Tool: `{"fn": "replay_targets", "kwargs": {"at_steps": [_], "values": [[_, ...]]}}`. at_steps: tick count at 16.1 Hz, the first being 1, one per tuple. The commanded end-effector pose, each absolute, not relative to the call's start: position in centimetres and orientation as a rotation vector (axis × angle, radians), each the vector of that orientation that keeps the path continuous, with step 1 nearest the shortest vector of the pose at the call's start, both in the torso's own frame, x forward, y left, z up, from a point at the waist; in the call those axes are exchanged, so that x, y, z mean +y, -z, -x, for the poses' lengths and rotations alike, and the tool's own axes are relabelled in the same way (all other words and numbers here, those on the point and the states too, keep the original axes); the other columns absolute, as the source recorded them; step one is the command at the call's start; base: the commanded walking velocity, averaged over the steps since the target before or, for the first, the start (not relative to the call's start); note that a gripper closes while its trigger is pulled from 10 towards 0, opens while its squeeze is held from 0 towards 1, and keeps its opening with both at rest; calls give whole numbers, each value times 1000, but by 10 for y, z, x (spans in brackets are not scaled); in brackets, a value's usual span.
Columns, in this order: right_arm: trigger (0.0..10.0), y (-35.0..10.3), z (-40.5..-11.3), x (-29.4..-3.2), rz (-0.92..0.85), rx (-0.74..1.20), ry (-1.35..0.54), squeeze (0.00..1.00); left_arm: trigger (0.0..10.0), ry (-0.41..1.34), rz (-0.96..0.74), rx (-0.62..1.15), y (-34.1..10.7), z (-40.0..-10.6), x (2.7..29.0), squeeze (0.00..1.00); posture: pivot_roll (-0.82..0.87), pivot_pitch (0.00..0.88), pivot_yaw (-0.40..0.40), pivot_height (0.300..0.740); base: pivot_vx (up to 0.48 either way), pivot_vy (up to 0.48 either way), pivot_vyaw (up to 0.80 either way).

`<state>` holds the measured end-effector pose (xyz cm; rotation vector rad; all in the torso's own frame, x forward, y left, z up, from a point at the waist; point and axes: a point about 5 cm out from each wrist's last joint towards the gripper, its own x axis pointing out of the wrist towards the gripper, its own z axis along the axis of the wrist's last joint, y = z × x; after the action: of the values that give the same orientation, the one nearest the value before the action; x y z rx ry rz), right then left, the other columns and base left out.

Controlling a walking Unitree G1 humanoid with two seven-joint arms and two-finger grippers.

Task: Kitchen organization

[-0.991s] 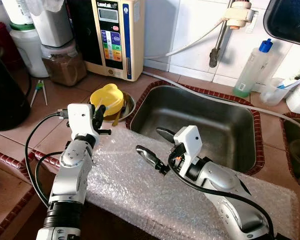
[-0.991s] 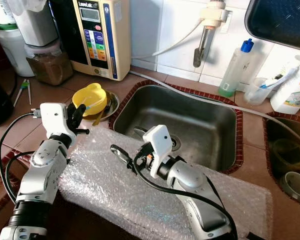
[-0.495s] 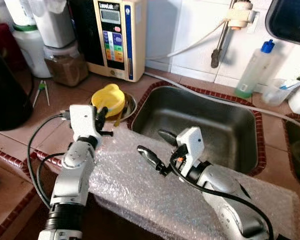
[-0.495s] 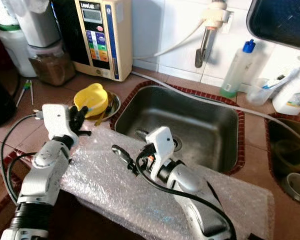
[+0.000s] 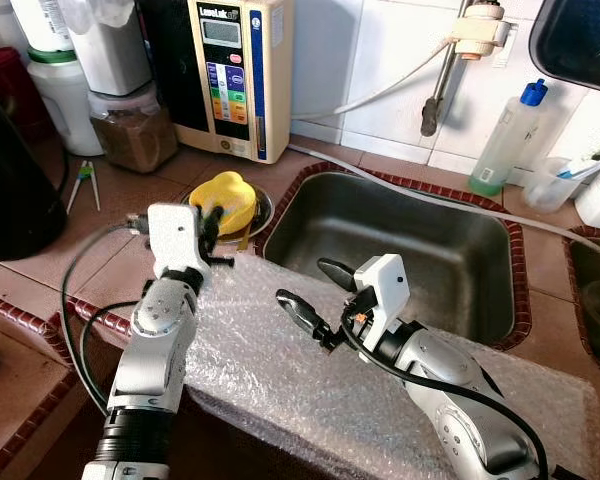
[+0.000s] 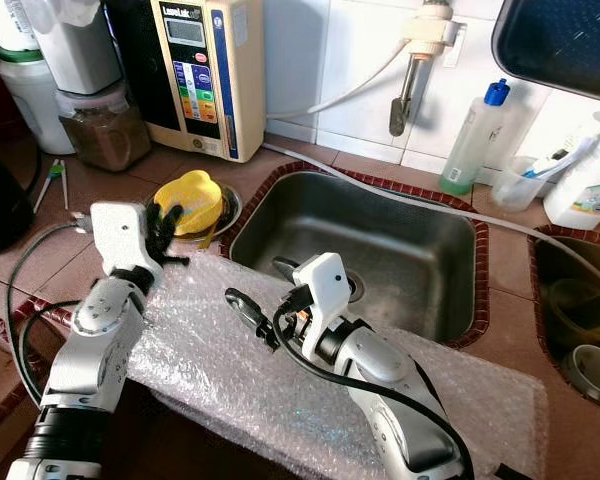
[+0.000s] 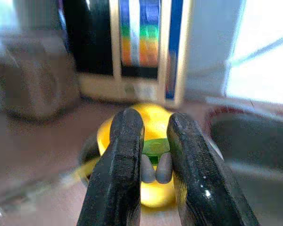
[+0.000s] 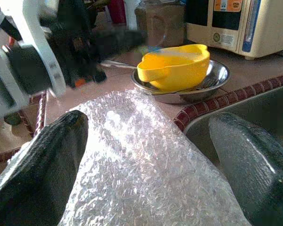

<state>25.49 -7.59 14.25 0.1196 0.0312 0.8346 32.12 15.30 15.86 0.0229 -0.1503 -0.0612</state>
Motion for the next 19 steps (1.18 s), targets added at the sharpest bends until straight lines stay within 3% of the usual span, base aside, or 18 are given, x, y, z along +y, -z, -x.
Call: {"fn": "replay_targets", "kwargs": {"at_steps": [1,6,13,19], "values": [[10000,-147,-257,-77,-114,19,-824,0,10000,53,-58,-207,-167,-319,153,0,-2,0,6,740,0,0,0],[10000,-149,-261,-78,-126,9,-804,0,10000,88,-123,-288,-177,-312,148,0,4,0,-3,740,0,0,0],[10000,-166,-293,-111,-276,-27,-615,0,10000,396,-85,-358,-183,-294,109,0,-5,0,-13,740,0,0,0],[10000,-169,-306,-120,-633,30,-488,0,10000,559,1,-385,-192,-283,78,0,-9,0,-21,740,0,0,0]]}}
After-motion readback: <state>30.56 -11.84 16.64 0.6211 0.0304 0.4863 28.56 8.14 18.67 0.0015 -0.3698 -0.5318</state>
